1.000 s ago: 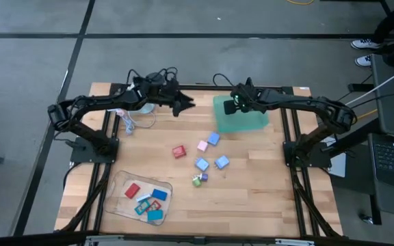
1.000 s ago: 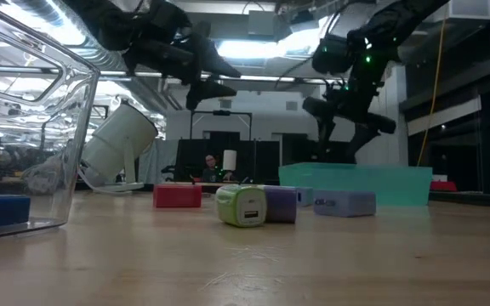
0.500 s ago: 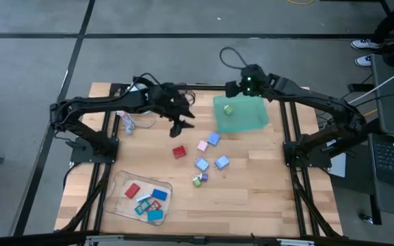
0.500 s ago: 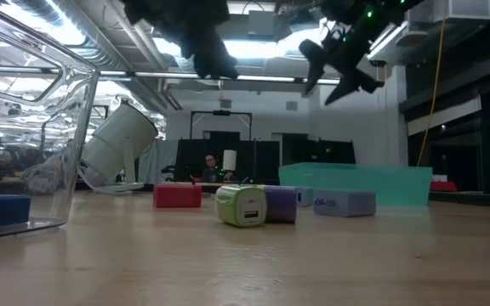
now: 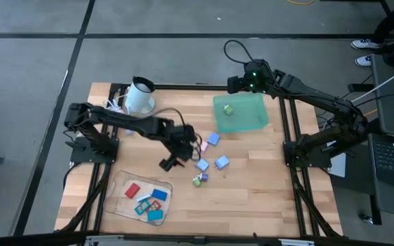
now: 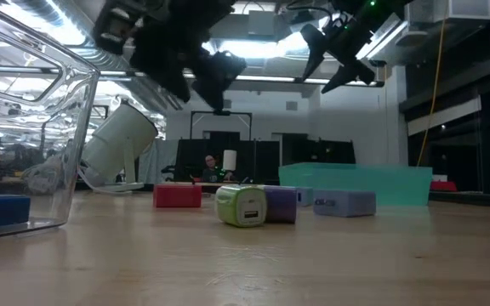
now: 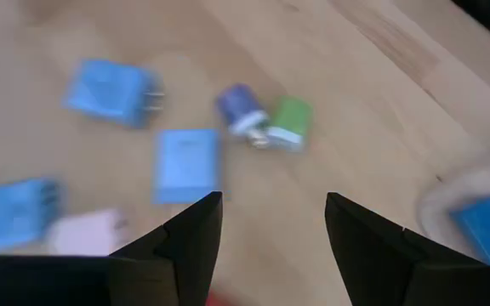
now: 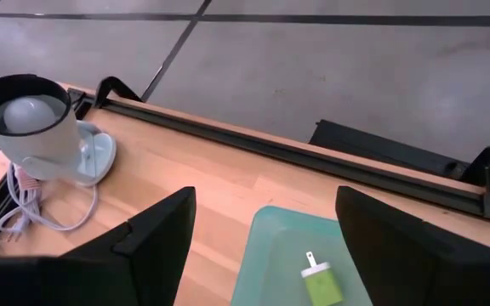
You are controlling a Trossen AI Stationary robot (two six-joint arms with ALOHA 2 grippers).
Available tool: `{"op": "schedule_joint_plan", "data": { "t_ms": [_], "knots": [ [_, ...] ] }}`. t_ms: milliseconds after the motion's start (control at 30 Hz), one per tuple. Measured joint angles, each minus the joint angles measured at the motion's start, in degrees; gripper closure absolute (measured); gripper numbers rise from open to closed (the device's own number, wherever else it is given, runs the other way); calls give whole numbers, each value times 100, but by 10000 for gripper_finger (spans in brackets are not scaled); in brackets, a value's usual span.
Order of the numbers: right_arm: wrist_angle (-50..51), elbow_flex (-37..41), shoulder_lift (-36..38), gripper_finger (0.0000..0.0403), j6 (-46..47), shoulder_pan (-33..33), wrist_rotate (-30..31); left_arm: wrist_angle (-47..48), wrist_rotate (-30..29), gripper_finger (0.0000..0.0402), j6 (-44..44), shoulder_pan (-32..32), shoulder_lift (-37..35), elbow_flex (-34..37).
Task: Pick & Place Office items
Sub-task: Put the green charger adapter into the light green bin
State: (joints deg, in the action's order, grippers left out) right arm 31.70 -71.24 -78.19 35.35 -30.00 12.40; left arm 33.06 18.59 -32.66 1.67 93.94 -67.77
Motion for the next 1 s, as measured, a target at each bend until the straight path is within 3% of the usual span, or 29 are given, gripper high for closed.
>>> {"op": "schedule_joint_plan", "data": {
  "t_ms": [267,567,1000],
  "knots": [
    [-4,0,0,117,27,3,45,-578,-75,186,-259,457,484,0],
    [-22,0,0,117,59,-2,63,-1358,-57,208,-508,609,1055,-3],
    [-53,0,-4,117,-23,-72,57,-1360,176,217,-780,660,1662,-427]
  ]
}}
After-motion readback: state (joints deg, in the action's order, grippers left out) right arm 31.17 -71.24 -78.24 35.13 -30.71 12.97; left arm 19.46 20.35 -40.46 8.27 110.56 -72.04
